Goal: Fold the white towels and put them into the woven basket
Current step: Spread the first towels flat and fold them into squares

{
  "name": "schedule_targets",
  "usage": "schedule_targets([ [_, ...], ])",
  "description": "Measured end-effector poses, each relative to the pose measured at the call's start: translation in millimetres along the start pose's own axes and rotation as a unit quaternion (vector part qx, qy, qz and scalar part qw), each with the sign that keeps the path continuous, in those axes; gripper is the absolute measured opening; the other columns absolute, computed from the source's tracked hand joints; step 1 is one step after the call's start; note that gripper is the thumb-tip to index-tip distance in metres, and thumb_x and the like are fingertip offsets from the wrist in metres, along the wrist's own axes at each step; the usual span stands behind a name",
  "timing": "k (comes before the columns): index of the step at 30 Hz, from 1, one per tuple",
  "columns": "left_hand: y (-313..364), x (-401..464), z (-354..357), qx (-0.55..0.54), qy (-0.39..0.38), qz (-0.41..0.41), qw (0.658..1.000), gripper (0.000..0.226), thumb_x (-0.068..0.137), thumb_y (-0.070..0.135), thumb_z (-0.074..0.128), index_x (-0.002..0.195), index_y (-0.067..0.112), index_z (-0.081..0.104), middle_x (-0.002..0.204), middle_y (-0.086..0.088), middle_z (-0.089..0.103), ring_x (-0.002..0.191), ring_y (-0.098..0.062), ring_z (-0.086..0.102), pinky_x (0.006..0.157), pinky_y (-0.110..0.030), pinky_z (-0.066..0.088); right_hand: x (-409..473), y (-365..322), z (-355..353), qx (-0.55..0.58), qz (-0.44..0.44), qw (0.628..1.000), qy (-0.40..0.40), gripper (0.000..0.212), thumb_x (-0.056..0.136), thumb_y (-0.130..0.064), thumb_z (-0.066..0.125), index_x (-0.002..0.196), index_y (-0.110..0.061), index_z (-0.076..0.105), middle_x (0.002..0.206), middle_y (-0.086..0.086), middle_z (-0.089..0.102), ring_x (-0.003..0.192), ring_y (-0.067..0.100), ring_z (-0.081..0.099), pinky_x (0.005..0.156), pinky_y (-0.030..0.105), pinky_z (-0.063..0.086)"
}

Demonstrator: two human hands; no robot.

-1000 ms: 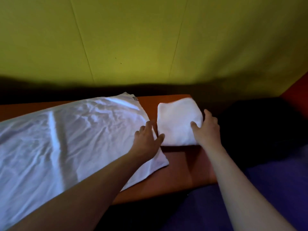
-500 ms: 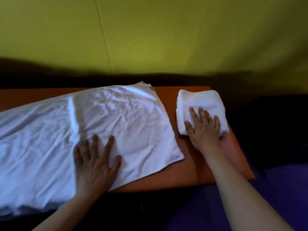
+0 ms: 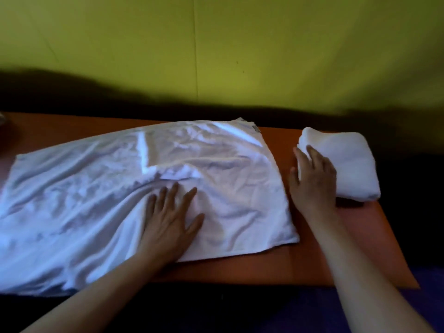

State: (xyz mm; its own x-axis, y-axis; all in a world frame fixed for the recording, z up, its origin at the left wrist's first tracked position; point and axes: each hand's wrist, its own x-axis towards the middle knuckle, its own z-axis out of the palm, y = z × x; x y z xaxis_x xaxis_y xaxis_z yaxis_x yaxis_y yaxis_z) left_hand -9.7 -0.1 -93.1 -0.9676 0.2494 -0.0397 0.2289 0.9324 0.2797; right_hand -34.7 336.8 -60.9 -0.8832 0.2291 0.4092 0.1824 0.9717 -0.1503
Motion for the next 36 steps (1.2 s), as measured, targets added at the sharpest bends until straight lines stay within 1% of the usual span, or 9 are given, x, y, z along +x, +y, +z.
schedule_targets([
  [3, -3, -12, -25, -0.126, 0.100, 0.041, 0.986, 0.057, 0.095, 0.052, 0.040, 0.143, 0.024, 0.049, 0.153, -0.008, 0.043, 0.138, -0.030, 0.046, 0.110, -0.045, 0.040, -2, -56, 11, 0.074, -0.099, 0.992, -0.030, 0.051, 0.094, -0.032, 0.047, 0.143, -0.017, 0.052, 0.148, 0.015, 0.049, 0.131, 0.034, 0.049, 0.106, 0.046, 0.040],
  [5, -20, -18, -41, -0.118, 0.178, 0.064, 0.975, 0.047, 0.097, 0.037, 0.044, 0.138, 0.017, 0.055, 0.144, -0.008, 0.051, 0.129, -0.031, 0.052, 0.106, -0.043, 0.043, -6, -90, 18, 0.112, -0.139, 0.980, -0.082, 0.052, 0.098, -0.039, 0.042, 0.147, -0.022, 0.047, 0.152, 0.011, 0.046, 0.136, 0.029, 0.046, 0.109, 0.045, 0.039],
  [7, -54, -19, -50, -0.058, 0.214, -0.015, 0.975, 0.049, 0.095, 0.037, 0.043, 0.139, 0.018, 0.055, 0.143, -0.011, 0.052, 0.125, -0.036, 0.053, 0.102, -0.049, 0.042, -8, -115, 27, 0.128, -0.155, 0.972, -0.121, 0.055, 0.100, -0.046, 0.036, 0.150, -0.025, 0.042, 0.154, 0.008, 0.044, 0.140, 0.026, 0.042, 0.113, 0.044, 0.034],
  [11, -133, -23, -59, 0.031, 0.094, -0.276, 0.956, 0.060, 0.098, 0.053, 0.038, 0.155, 0.034, 0.030, 0.162, -0.013, 0.028, 0.144, -0.041, 0.031, 0.115, -0.061, 0.022, -9, -139, 48, 0.085, -0.109, 0.971, -0.197, 0.066, 0.098, -0.064, 0.027, 0.157, -0.034, 0.023, 0.164, 0.001, 0.025, 0.151, 0.024, 0.021, 0.121, 0.051, 0.012],
  [13, -157, -26, -56, 0.032, 0.031, -0.304, 0.952, 0.071, 0.094, 0.065, 0.039, 0.156, 0.041, 0.015, 0.168, -0.007, 0.011, 0.152, -0.039, 0.013, 0.118, -0.063, 0.010, -17, -139, 58, 0.055, -0.087, 0.968, -0.230, 0.071, 0.095, -0.072, 0.022, 0.157, -0.039, 0.012, 0.168, -0.003, 0.013, 0.154, 0.020, 0.009, 0.122, 0.054, 0.002],
  [18, -190, -9, -56, 0.051, 0.033, -0.238, 0.969, 0.076, 0.094, 0.070, 0.034, 0.158, 0.041, 0.004, 0.169, -0.003, 0.000, 0.154, -0.037, -0.001, 0.118, -0.064, -0.003, -27, -138, 57, 0.054, -0.063, 0.974, -0.212, 0.079, 0.090, -0.080, 0.019, 0.158, -0.040, 0.010, 0.168, -0.005, 0.008, 0.155, 0.017, 0.003, 0.123, 0.052, -0.002],
  [28, -240, 66, -71, 0.082, -0.010, -0.135, 0.987, 0.074, 0.095, 0.070, 0.034, 0.157, 0.046, 0.002, 0.169, -0.001, -0.001, 0.154, -0.037, 0.003, 0.118, -0.064, 0.003, -42, -166, 52, 0.047, 0.031, 0.972, -0.227, 0.082, 0.091, -0.077, 0.024, 0.159, -0.036, 0.005, 0.169, -0.001, 0.002, 0.155, 0.019, -0.004, 0.122, 0.053, -0.006],
  [32, -220, 66, -72, 0.071, 0.026, -0.142, 0.987, 0.066, 0.099, 0.054, 0.043, 0.159, 0.035, 0.021, 0.167, -0.009, 0.015, 0.151, -0.038, 0.017, 0.118, -0.060, 0.014, -27, -158, 42, 0.044, 0.011, 0.982, -0.184, 0.070, 0.093, -0.071, 0.032, 0.152, -0.033, 0.035, 0.160, 0.001, 0.035, 0.146, 0.024, 0.031, 0.113, 0.049, 0.024],
  [36, -162, 55, -62, 0.034, 0.096, -0.026, 0.994, 0.063, 0.087, 0.040, 0.040, 0.144, 0.016, 0.052, 0.147, -0.021, 0.050, 0.130, -0.045, 0.050, 0.101, -0.059, 0.039, 1, -129, 31, 0.095, 0.006, 0.989, -0.113, 0.051, 0.096, -0.050, 0.048, 0.138, -0.023, 0.057, 0.137, 0.007, 0.060, 0.122, 0.033, 0.055, 0.097, 0.045, 0.042],
])
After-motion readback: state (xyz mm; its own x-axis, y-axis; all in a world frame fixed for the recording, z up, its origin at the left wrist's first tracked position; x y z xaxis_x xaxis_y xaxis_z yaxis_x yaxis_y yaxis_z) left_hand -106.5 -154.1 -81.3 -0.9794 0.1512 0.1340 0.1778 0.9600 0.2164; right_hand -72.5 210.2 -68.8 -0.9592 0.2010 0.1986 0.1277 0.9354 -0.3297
